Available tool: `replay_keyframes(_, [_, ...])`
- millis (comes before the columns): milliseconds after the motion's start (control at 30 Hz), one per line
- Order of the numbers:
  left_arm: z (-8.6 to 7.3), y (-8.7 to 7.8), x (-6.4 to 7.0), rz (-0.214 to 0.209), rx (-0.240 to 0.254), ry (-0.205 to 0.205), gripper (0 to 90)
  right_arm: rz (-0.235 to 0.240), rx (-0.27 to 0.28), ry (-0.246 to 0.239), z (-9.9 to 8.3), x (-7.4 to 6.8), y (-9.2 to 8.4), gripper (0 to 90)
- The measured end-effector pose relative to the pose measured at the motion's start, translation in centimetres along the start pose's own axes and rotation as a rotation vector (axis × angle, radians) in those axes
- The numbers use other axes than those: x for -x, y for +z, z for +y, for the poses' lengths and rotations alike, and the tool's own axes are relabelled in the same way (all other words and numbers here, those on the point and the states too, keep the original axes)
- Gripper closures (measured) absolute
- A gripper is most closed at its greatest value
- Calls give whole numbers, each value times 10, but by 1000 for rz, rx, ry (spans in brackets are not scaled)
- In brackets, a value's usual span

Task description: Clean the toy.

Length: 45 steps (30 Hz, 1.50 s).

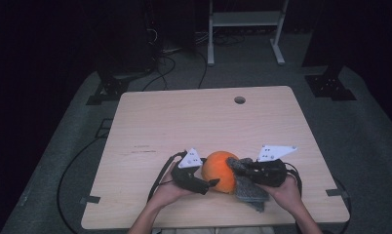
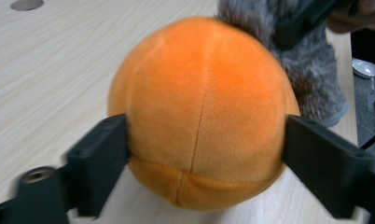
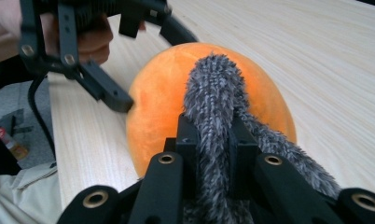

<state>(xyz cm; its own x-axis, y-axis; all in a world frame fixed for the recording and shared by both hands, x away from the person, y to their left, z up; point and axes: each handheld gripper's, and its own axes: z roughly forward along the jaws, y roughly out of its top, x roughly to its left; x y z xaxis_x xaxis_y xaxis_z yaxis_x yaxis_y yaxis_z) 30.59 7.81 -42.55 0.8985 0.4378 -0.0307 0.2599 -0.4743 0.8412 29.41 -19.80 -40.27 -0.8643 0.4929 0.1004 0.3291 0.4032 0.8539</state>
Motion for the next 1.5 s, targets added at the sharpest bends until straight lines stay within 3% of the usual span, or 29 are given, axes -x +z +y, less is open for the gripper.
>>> replay_keyframes(33, [1,2,4,34,7,28,265,1,10,-10,3,-4,0,776])
replay_keyframes(133, [4,1,10,65,23,71,322,18,28,-72,10,-17,1,775])
replay_keyframes(200, [5,-1,10,63,26,74,337,8,19,-86,12,-19,3,776])
replay_keyframes(400, [7,0,11,44,47,60,345,-51,-15,-53,4,-4,-7,777])
replay_keyframes(467, [9,1,14,49,42,80,344,-31,1,-56,7,-8,-8,777])
replay_keyframes(533, [10,2,17,54,35,98,344,0,15,-96,13,-18,-4,775])
replay_keyframes(600, [11,3,22,64,34,119,345,48,34,-95,17,-26,0,774])
replay_keyframes(633, [13,4,28,87,20,170,345,63,37,-94,20,-29,2,774])
replay_keyframes(667, [14,4,31,100,16,191,345,43,18,-111,23,-32,4,776])
replay_keyframes(700, [14,5,32,105,18,195,345,18,-2,-131,25,-33,5,777])
replay_keyframes(800, [13,5,30,98,22,192,346,-5,-13,-129,25,-31,2,779])
replay_keyframes(900, [12,5,30,88,31,177,342,-72,-20,-83,22,-16,-10,782])
replay_keyframes(1000, [17,7,35,100,30,184,326,-46,-12,-85,23,-22,-8,781])
replay_keyframes(1067, [18,8,39,114,16,212,324,-16,-15,-115,26,-32,1,781])
replay_keyframes(1133, [17,8,39,112,21,206,327,-9,-22,-132,30,-37,6,781])
replay_keyframes(1300, [11,6,32,98,15,183,337,-36,-25,-98,30,-26,1,784])
replay_keyframes(1367, [9,6,29,81,11,171,330,-66,-22,-51,24,-11,-6,784])
replay_keyframes(1467, [10,7,29,75,12,176,320,-48,-26,-48,23,-15,-2,784])
replay_keyframes(1500, [10,7,32,77,4,211,319,-29,-27,-73,25,-21,2,781])
